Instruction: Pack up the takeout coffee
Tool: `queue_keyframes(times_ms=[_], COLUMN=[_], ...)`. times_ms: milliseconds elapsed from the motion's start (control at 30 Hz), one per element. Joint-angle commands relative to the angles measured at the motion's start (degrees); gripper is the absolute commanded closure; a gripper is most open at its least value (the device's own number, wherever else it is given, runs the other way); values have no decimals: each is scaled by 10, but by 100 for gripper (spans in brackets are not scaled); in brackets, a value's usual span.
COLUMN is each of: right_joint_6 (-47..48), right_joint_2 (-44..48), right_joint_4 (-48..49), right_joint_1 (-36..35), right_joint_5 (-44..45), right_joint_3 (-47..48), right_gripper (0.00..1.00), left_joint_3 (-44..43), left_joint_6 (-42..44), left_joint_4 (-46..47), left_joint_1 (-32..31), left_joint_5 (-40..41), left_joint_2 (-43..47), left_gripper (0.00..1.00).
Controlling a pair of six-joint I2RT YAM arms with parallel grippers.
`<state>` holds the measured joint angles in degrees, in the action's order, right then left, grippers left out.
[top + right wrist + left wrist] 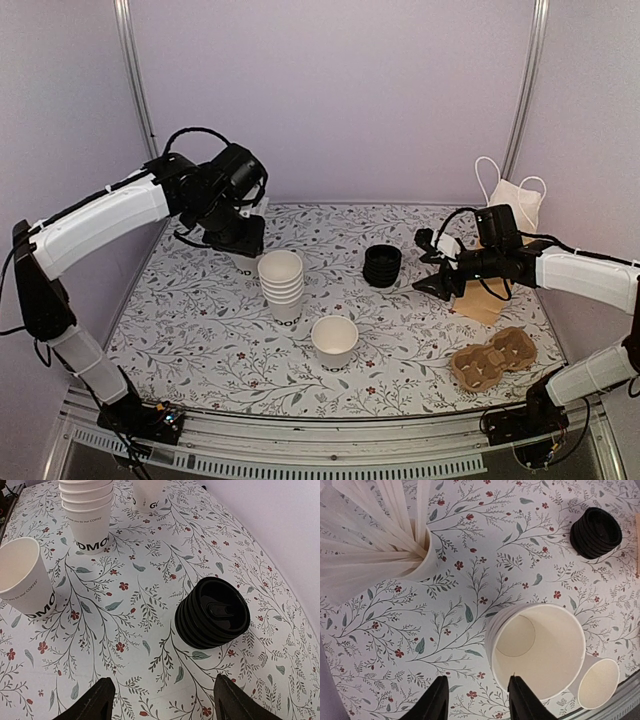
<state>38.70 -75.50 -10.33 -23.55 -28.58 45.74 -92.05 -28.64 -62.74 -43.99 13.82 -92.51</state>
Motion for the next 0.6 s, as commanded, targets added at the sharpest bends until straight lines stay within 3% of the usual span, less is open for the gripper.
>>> queue_keyframes(times_ms=[0, 433, 567], right_joint_6=[8, 14, 15], right_joint_2=[-6, -13, -14], right_joint_4=[-11, -22, -25], right_joint_1=[3, 3, 3], right_joint_5=[-1, -5, -8], right_joint_3=[8, 13, 14], right_gripper=[29, 29, 29], left_joint_3=[16, 5, 6], left_joint_6=[11, 27, 39], left_joint_4=[43, 41, 41], left_joint_1=[12, 32, 32], left_joint_5=[-45, -52, -60], left_joint_2=[-12, -65, -77], left_gripper=[57, 68, 75])
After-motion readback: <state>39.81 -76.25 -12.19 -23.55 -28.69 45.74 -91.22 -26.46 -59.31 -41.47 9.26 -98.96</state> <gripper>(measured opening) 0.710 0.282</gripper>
